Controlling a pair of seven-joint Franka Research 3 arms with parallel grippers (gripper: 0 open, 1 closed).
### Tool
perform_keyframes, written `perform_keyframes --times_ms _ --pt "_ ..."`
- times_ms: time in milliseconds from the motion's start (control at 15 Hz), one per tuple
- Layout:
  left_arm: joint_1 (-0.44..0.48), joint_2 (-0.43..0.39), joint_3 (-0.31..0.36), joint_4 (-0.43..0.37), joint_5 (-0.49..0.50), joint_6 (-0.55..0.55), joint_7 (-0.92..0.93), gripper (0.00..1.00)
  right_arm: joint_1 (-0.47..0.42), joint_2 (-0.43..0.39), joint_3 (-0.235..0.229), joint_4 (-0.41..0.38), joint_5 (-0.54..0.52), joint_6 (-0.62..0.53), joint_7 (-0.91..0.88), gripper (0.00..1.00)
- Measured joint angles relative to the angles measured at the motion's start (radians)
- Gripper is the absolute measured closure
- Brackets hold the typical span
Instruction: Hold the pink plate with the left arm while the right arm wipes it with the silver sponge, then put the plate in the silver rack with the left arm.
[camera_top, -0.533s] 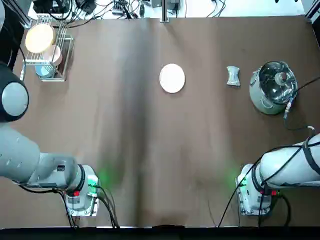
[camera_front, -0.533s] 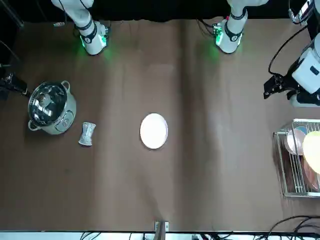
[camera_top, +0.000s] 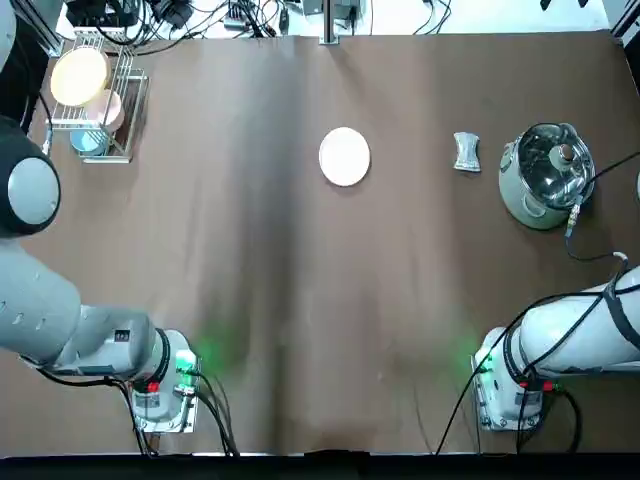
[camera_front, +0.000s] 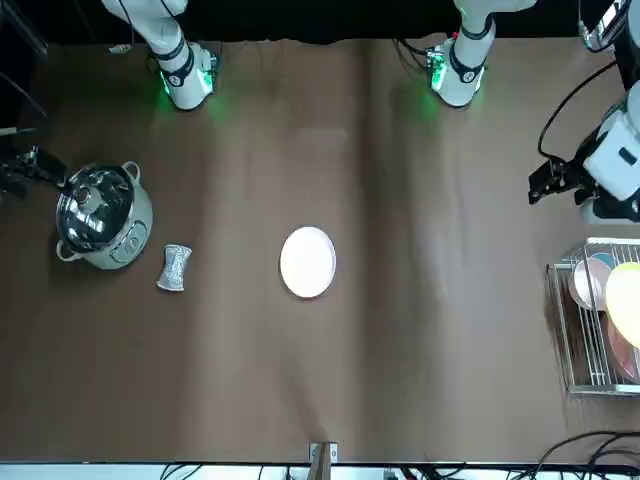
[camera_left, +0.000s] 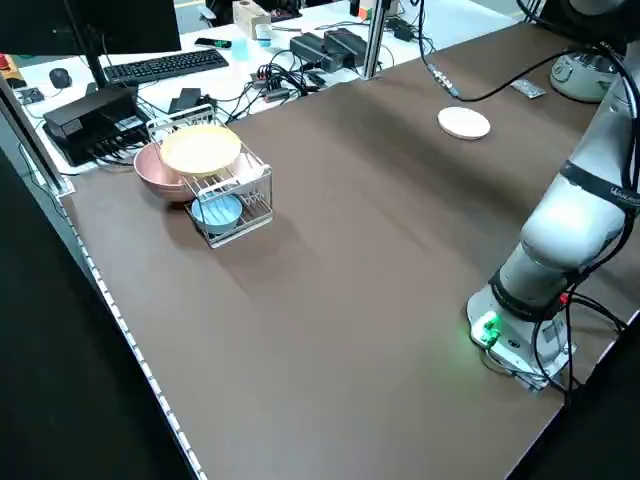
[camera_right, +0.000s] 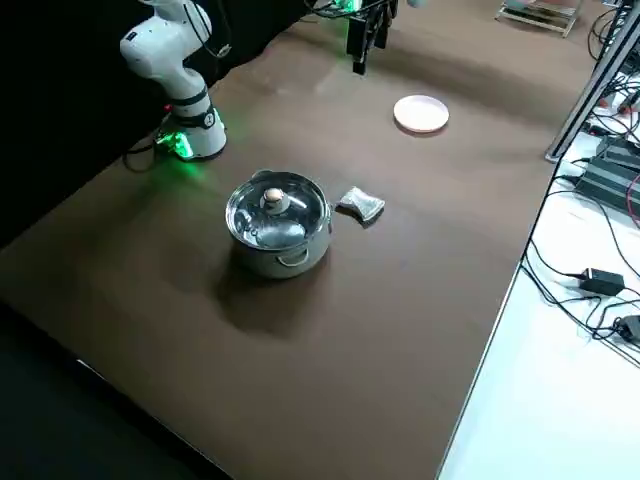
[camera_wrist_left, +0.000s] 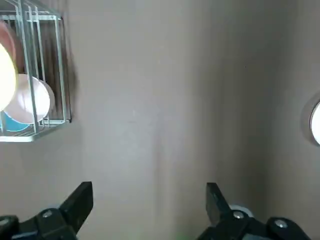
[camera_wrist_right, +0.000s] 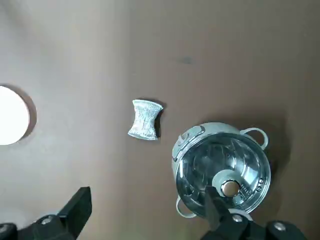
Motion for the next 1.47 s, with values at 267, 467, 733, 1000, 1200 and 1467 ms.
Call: perform_keyframes --times_ms 267,467,733,1000,1200,1467 --pt "-0.034 0.081 -0.023 -0.003 -0.005 0.002 -0.003 0.0 0.026 0.09 0.001 -0.02 0.002 0.014 0.001 0.0" --pt "-0.046 0.156 -0.056 -0.006 -0.079 0.005 -0.009 0.0 0.024 0.174 -0.002 -0.023 0.068 0.041 0.002 0.0" --pt "-0.094 0.261 -0.094 -0.008 -0.15 0.065 -0.052 0.0 0.02 0.281 -0.006 -0.024 0.123 0.093 0.019 0.0" --pt "-0.223 0.348 -0.098 -0.008 -0.15 0.196 -0.224 0.0 0.035 0.394 -0.002 -0.038 0.131 0.211 0.088 0.0" --pt "-0.308 0.42 -0.1 -0.01 -0.15 0.321 -0.383 0.0 0.042 0.466 -0.002 -0.067 0.155 0.327 0.115 0.0" --pt "-0.364 0.5 -0.101 -0.01 -0.15 0.458 -0.506 0.0 0.038 0.544 -0.005 -0.084 0.159 0.384 0.133 0.07"
